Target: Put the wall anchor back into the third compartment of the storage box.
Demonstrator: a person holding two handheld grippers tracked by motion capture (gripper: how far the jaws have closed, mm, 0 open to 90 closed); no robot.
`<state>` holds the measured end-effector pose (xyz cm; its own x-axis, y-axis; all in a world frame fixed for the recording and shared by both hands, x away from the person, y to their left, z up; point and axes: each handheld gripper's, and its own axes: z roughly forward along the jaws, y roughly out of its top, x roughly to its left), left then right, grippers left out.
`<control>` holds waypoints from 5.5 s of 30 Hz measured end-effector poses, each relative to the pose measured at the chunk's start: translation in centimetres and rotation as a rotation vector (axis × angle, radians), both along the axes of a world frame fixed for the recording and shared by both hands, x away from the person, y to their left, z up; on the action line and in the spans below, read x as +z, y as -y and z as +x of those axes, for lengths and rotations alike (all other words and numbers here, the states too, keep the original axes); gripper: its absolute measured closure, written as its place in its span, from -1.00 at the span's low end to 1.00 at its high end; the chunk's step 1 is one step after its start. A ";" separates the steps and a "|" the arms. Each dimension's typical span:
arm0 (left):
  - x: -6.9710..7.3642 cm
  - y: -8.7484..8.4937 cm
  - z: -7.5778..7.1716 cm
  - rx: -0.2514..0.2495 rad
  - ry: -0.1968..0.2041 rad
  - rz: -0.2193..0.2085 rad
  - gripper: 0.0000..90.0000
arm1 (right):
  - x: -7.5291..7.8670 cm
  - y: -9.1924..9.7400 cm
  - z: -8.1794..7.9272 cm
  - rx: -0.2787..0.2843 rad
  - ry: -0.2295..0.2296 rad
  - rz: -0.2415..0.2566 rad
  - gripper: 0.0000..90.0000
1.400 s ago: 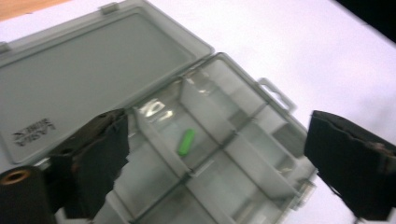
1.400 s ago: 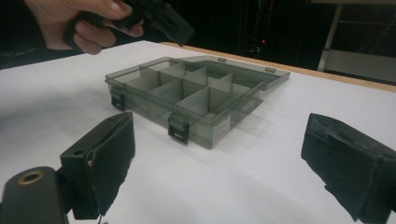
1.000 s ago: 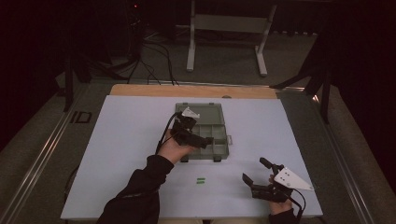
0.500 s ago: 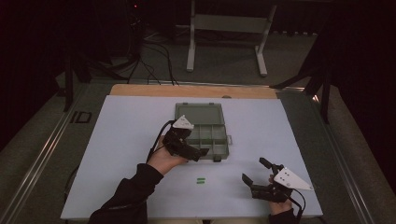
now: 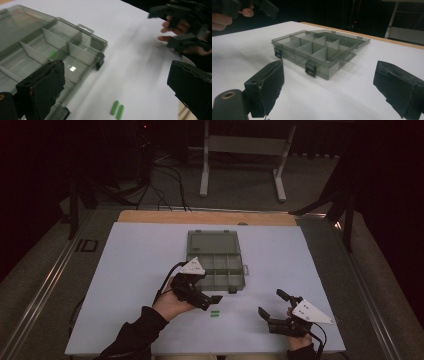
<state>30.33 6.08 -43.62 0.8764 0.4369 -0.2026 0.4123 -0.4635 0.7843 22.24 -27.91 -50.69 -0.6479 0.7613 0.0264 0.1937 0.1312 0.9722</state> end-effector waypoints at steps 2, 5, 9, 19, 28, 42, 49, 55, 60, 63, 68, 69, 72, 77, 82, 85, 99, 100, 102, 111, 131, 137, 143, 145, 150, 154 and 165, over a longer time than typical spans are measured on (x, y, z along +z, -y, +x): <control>-0.3 0.0 -0.3 -0.029 0.000 -0.003 -0.94 | 0.0 0.0 0.0 0.002 0.000 -0.004 -0.78; -0.8 0.0 -0.7 -0.066 0.004 -0.001 -0.84 | 0.0 -0.1 0.0 0.003 0.002 -0.003 -0.78; -1.8 0.1 -1.2 -0.119 0.001 0.007 -0.68 | 0.0 0.0 0.0 0.002 0.001 0.000 -0.78; -4.3 0.4 -1.3 -0.169 -0.019 0.057 -0.16 | 0.0 0.0 0.0 0.002 -0.003 -0.002 -0.78; -5.9 1.2 -1.1 -0.184 -0.013 0.139 0.31 | 0.0 0.0 0.0 0.002 -0.005 0.000 -0.78; -7.6 2.1 -0.6 -0.200 -0.015 0.206 0.64 | 0.0 0.0 0.0 0.003 -0.005 -0.001 -0.78; -8.0 2.3 -0.5 -0.197 -0.013 0.228 0.80 | 0.0 0.0 0.0 0.001 -0.006 -0.001 -0.78; -8.1 2.3 -0.4 -0.195 -0.019 0.227 0.84 | 0.0 0.0 0.0 0.002 -0.006 -0.003 -0.78; -7.2 2.1 -0.1 -0.180 -0.016 0.203 0.85 | -0.1 0.0 0.0 0.002 -0.008 -0.002 -0.78; -6.1 1.9 0.2 -0.163 -0.006 0.175 0.85 | -0.1 0.0 0.0 0.001 -0.007 -0.003 -0.78; -4.0 1.5 0.7 -0.133 0.017 0.136 0.85 | 0.0 0.0 0.0 0.001 -0.007 -0.003 -0.78; -3.6 1.5 0.8 -0.133 0.023 0.130 0.85 | 0.0 0.0 0.0 0.001 -0.007 -0.003 -0.78; -3.0 1.4 1.2 -0.119 0.030 0.125 0.85 | 0.0 0.0 0.0 0.001 -0.005 -0.003 -0.78; -1.4 1.5 2.3 -0.078 0.049 0.114 0.85 | 0.0 0.0 0.0 0.000 -0.005 -0.002 -0.78; -0.5 1.7 3.4 -0.038 0.064 0.107 0.85 | 0.0 0.0 0.0 0.000 -0.007 -0.001 -0.78; -0.1 1.9 4.0 -0.014 0.064 0.101 0.85 | 0.0 0.0 0.0 0.001 -0.004 -0.002 -0.78; 0.8 2.7 6.9 0.104 0.062 0.067 0.85 | -0.1 0.0 0.0 0.003 -0.007 0.000 -0.78; 0.8 2.8 7.1 0.115 0.068 0.070 0.85 | -0.1 0.0 0.0 0.003 -0.006 0.000 -0.78; 0.7 3.0 7.4 0.131 0.063 0.060 0.85 | -0.1 0.0 0.1 0.003 -0.006 0.000 -0.78; 0.1 3.7 8.6 0.220 0.037 0.057 0.85 | 0.0 0.1 0.0 0.002 -0.004 0.001 -0.78; -3.5 5.1 10.0 0.348 -0.060 0.104 0.85 | -0.1 0.0 0.0 0.006 -0.005 0.002 -0.78; -4.2 5.8 10.5 0.371 -0.082 0.164 0.85 | -0.1 0.0 0.0 0.008 -0.007 0.001 -0.78; -4.8 6.0 10.8 0.406 -0.105 0.184 0.84 | -0.2 0.0 0.1 0.009 -0.014 0.002 -0.78; -4.8 6.1 10.8 0.407 -0.098 0.181 0.84 | -0.2 0.0 0.1 0.010 -0.014 0.000 -0.78; -4.5 6.1 10.8 0.411 -0.101 0.155 0.58 | -0.2 0.0 0.1 0.012 -0.014 0.002 -0.78; -3.8 5.9 10.6 0.414 -0.094 0.142 0.23 | -0.1 0.1 0.1 0.011 -0.010 0.001 -0.78; -1.9 4.9 9.8 0.383 -0.092 0.156 -0.90 | -0.1 0.0 0.1 0.011 -0.010 -0.002 -0.78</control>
<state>40.09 1.18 -45.52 0.6264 0.7589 -0.1782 0.6430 -0.3737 0.6685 22.32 -27.90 -50.78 -0.6557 0.7544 0.0315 0.2020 0.1352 0.9700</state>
